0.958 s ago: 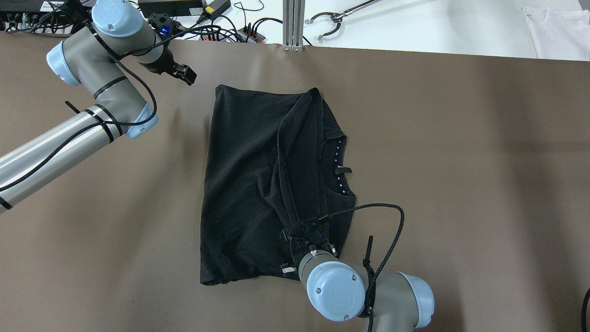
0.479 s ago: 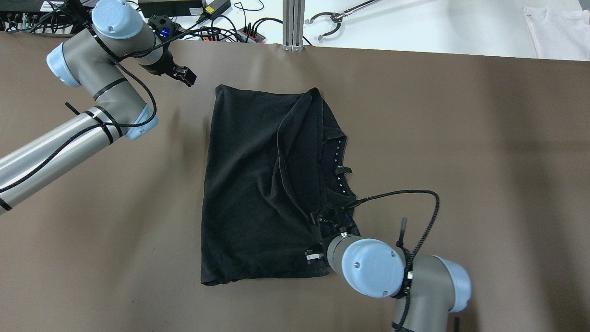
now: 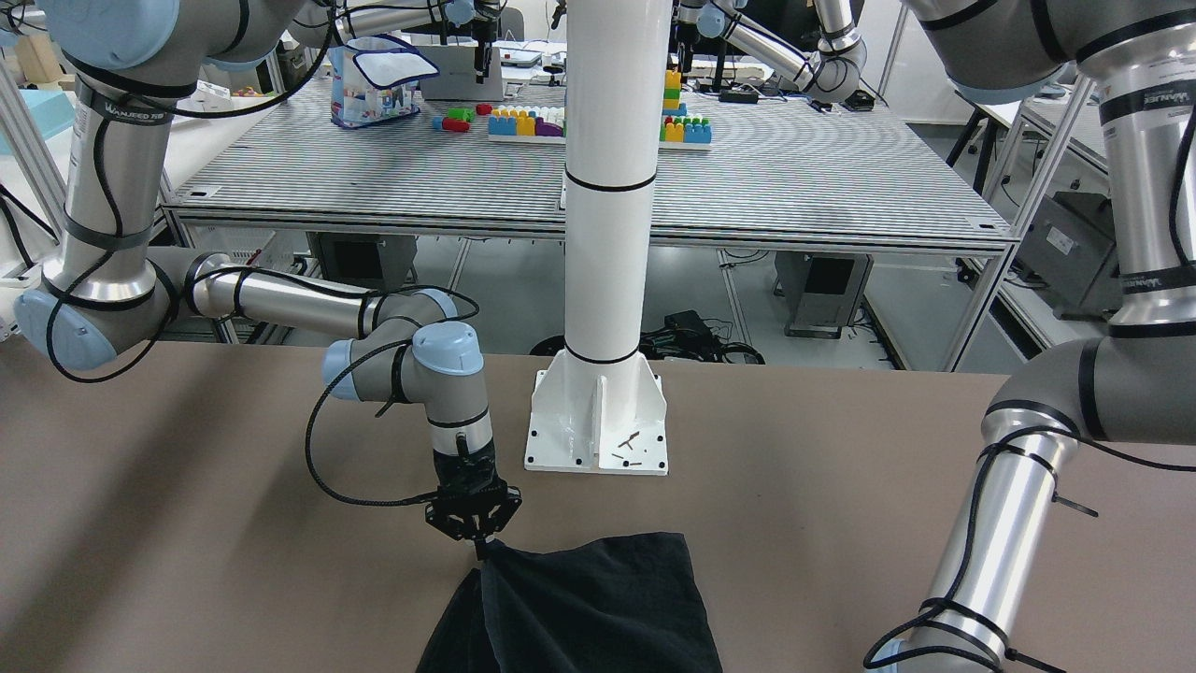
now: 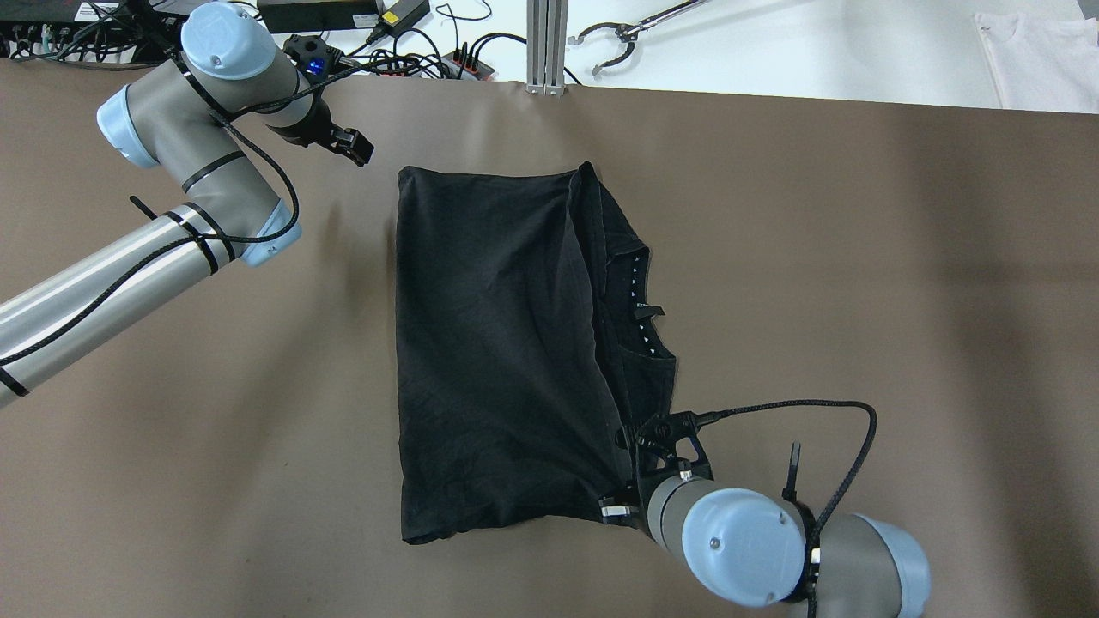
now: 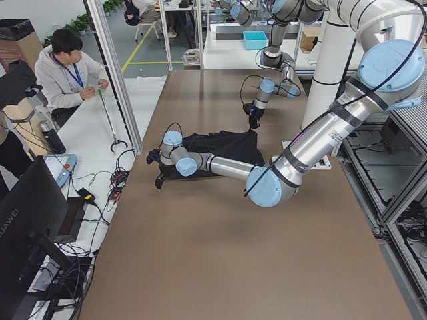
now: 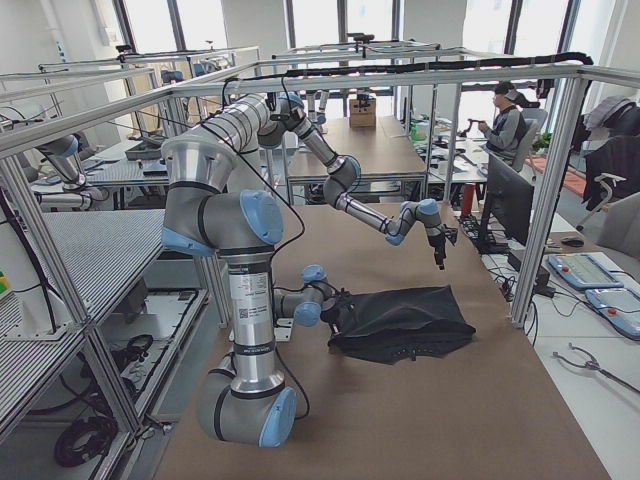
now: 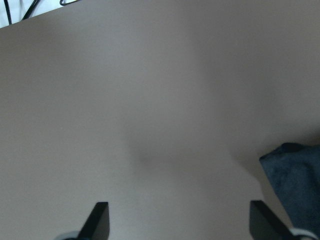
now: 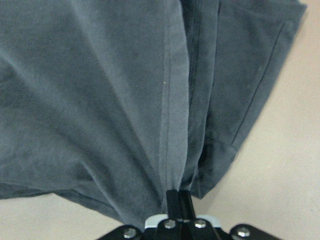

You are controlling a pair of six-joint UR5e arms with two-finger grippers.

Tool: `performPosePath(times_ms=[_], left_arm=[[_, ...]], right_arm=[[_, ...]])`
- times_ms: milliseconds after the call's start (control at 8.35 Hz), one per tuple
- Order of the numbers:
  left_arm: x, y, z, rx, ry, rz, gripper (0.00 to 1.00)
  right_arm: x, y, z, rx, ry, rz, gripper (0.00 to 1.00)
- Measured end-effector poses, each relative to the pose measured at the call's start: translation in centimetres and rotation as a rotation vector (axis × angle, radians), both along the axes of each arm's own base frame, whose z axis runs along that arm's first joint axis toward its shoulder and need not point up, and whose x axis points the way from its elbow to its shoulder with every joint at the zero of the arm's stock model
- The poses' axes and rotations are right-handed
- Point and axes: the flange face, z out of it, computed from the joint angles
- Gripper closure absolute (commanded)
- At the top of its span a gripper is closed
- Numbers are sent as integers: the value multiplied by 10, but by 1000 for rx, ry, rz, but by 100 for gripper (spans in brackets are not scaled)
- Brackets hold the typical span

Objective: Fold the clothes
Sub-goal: 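Fold the grasped side inward over the shirt with the right gripper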

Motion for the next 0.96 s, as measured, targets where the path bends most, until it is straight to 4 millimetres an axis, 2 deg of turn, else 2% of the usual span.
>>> performPosePath(times_ms=[239, 359, 479, 718, 958], left_arm=[[1, 0, -1, -1, 1, -1, 0], [1, 0, -1, -2, 1, 0, 0], [1, 0, -2, -2, 1, 0, 0], [2, 0, -3, -2, 3, 2, 0], [3, 1, -14, -18, 28, -22, 0]], right_arm=[[-22, 39, 3, -16, -10, 49, 99], [-27, 50, 3, -10, -15, 66, 57], [-29, 55, 1, -8, -21, 74, 10], [-24, 42, -2, -8, -33, 103, 6], [-2, -1, -5, -30, -47, 164, 7]])
